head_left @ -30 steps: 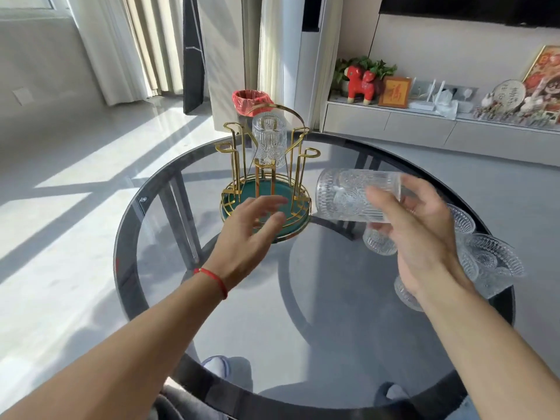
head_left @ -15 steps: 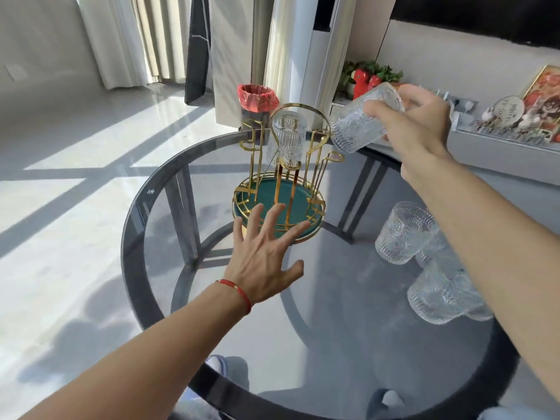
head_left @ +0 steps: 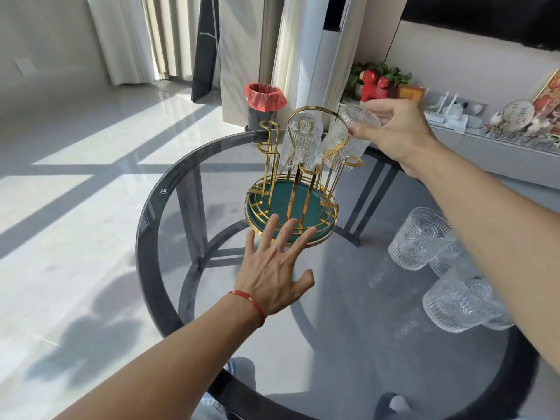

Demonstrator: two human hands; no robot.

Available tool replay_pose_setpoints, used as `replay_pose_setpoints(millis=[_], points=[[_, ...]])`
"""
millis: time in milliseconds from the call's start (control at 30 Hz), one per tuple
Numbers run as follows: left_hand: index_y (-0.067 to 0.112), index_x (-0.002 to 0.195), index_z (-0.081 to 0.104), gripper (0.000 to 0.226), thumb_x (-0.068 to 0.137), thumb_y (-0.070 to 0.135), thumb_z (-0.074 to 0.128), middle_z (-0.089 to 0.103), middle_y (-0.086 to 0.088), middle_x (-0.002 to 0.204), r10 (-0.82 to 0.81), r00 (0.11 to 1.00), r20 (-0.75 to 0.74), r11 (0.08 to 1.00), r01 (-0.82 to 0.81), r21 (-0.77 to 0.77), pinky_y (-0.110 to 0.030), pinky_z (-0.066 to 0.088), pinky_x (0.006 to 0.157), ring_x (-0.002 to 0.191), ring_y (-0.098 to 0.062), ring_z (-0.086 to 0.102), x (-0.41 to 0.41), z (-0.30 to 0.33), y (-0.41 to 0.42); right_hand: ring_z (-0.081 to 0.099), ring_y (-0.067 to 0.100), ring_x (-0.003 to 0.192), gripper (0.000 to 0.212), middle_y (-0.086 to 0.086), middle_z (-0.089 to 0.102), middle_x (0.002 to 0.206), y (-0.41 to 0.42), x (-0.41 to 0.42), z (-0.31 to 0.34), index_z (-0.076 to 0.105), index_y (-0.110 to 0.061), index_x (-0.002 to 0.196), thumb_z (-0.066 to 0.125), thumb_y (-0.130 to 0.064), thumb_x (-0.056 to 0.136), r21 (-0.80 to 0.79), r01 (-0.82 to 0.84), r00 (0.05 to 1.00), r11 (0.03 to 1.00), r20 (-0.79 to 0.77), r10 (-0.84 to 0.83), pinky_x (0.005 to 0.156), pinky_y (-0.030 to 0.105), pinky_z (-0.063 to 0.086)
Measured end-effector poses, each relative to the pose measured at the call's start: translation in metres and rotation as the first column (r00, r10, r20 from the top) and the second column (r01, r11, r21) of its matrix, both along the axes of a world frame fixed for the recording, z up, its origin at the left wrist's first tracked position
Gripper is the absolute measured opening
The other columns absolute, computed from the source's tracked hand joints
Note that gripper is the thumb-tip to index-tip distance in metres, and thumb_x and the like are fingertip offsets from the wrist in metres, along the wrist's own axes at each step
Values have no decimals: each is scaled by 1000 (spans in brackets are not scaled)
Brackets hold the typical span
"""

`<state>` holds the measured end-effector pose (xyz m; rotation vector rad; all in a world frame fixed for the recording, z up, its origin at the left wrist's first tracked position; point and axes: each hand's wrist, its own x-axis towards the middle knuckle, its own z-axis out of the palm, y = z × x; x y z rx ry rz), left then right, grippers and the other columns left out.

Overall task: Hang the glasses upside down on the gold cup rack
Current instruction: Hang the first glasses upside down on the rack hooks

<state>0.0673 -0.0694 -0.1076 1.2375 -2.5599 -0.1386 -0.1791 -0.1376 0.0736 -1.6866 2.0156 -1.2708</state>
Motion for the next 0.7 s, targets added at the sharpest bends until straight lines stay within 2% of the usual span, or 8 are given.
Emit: replay_pose_setpoints(millis=[100, 233, 300, 433, 533, 600, 700], points=[[42, 162, 14, 78, 89, 67, 28, 21, -4, 171, 5, 1000, -8, 1000, -5, 3, -67, 16, 123, 159, -36, 2, -1, -1, 0, 52, 19, 138, 74, 8, 58, 150, -4, -5, 2, 57, -8, 145, 89, -20, 80, 88, -66, 998, 994, 2, 67, 117, 30, 36], [42, 162, 15, 77, 91, 67, 29, 25, -5, 169, 15, 1000, 6, 1000, -15, -18, -66, 19, 122, 159, -36, 3, -2, -2, 0, 50, 21, 141, 76, 9, 58, 150, -10, -4, 2, 59, -9, 144, 92, -13, 75, 149, -108, 993, 983, -35, 114, 122, 37, 34], [42, 162, 15, 76, 91, 68, 29, 27, -5, 168, 25, 1000, 16, 999, -25, -30, -66, 21, 121, 159, -37, 5, -3, -2, 0, 51, 18, 140, 73, 7, 62, 145, -12, -1, -3, 63, -9, 140, 92, -8, 73, 180, -151, 985, 972, -57, 164, 122, 33, 33], [42, 162, 14, 77, 91, 69, 26, 27, -6, 169, 33, 999, 26, 999, -32, -24, -65, 20, 122, 159, -37, 4, -3, -2, 0, 61, 8, 126, 61, -2, 71, 129, -15, 2, -11, 71, -9, 128, 91, 0, 71, 217, -252, 960, 943, -67, 272, 117, 30, 40], [42, 162, 14, 77, 91, 70, 25, 26, -7, 169, 30, 999, 36, 999, -30, -19, -65, 20, 122, 159, -37, 4, -3, -1, 0, 51, 4, 131, 66, -6, 62, 135, -20, 0, -6, 64, -10, 134, 89, 1, 74, 285, -280, 950, 917, -60, 308, 117, 26, 31], [41, 162, 13, 77, 93, 69, 28, 24, -8, 170, 29, 998, 53, 1000, -28, -13, -65, 20, 123, 159, -37, 3, -3, 1, 1, 45, 7, 137, 73, -3, 56, 145, -23, 0, -3, 58, -13, 140, 89, 0, 75, 333, -278, 946, 901, -68, 317, 116, 26, 27], [37, 162, 14, 77, 95, 65, 37, 20, -10, 170, 45, 995, 89, 999, -46, 13, -64, 24, 121, 159, -39, 3, -7, 10, 6, 47, 20, 143, 74, 4, 53, 153, -22, 0, -5, 58, -19, 140, 90, -5, 75, 344, -248, 962, 906, -26, 273, 122, 38, 31]])
